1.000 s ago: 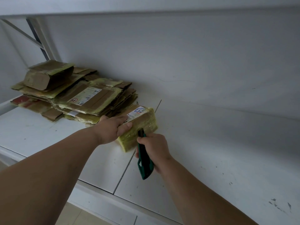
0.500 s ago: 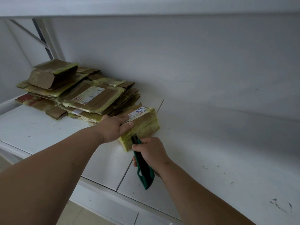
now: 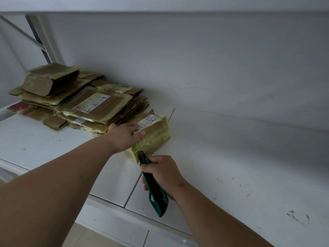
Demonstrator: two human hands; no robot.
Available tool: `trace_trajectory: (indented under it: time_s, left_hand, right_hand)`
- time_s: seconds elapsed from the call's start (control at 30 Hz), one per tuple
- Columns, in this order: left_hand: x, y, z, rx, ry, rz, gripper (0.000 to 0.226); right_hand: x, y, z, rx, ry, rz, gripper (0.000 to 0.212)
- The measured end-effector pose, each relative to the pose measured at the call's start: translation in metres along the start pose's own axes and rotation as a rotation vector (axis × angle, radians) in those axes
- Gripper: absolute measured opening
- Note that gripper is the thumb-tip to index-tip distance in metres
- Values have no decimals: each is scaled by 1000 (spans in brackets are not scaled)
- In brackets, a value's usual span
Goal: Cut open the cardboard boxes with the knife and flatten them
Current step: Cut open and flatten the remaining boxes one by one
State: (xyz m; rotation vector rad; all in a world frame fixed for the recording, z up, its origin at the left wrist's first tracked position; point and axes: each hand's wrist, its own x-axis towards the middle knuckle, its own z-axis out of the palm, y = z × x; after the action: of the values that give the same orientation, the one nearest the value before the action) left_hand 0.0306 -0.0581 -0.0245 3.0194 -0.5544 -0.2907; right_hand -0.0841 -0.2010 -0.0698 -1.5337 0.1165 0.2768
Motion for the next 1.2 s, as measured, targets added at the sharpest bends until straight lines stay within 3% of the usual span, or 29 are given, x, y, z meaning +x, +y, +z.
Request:
trace_trajectory:
  time_s: [0.17,0.27,0.33,0.4,0.53,0.77,0.93,1.0,1.1,1.2]
  left_hand:
    - [-6,4,0,-46,1,-24,74]
    - [-10,-6,-1,-278,-54,-44,91]
    - [-17,-13,-6,-382,-126,-28,81]
    - [-22,-19,-10,-314,-161,14,84]
    - [-21,-27,-1,-109,-28,65,66]
    - [-18,-12,5,79,102,0,60]
    - [-15,7,0,216,122,-44,59]
    - [-12,18,-5,193,182,-90,58]
    - [-8,25,-1,146,205,-52,63]
    - [-8,18,15,-69,105,27,76]
  right_hand:
    - [0,1,-4,-21,5,48,12]
    - [-1,3,-10,-55,10,72,7]
    - [0,3,-14,-70,15,83,11]
    - [1,0,-15,-79,23,80,12]
    - [2,-1,-14,-39,47,82,10]
    - [-3,3,-23,70,96,102,11]
    - [-9,5,-32,-16,57,91,7]
    - [-13,4,-28,-80,28,51,6]
    - [-6,1,-38,-72,217,-42,5]
    - [-1,0,-57,-287,330,-152,4]
